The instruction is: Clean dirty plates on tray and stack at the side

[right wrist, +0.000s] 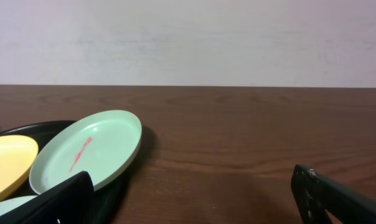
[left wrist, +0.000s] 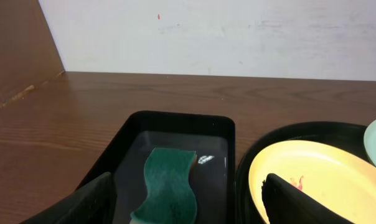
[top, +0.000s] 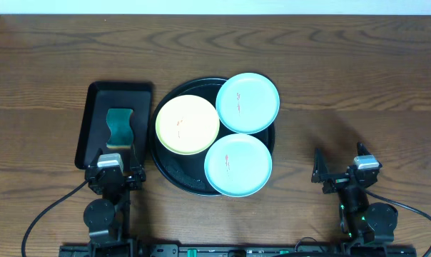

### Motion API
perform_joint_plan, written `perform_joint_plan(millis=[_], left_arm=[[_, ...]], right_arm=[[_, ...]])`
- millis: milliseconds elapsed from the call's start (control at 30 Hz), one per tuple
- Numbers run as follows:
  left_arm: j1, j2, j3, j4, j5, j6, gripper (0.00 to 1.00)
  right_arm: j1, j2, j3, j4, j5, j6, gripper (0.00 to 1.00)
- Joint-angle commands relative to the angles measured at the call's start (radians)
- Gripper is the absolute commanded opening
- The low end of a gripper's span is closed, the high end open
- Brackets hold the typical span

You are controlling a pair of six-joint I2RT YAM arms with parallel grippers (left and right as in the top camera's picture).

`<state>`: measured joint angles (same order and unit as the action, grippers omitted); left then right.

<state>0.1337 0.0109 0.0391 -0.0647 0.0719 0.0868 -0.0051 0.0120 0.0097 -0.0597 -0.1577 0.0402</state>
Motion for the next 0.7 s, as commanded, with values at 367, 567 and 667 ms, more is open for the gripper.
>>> perform_joint_plan(millis=[367,567,667], left_arm=[[-0.002,-0.005,-0.032,-0.008,-0.004,0.014,0.75],[-0.002,-0.005,-0.032,-0.008,-0.004,0.014,0.75],[-0.002,-0.005,-0.032,-0.008,-0.005,0.014,0.75]], right_arm=[[0.007,-0.003,-0.005,0.0,-0.004,0.003,0.99],[0.007,-0.003,-0.004,0.0,-0.004,0.003,0.99],[0.006,-0.003,-0.004,0.0,0.003,0.003,0.99]])
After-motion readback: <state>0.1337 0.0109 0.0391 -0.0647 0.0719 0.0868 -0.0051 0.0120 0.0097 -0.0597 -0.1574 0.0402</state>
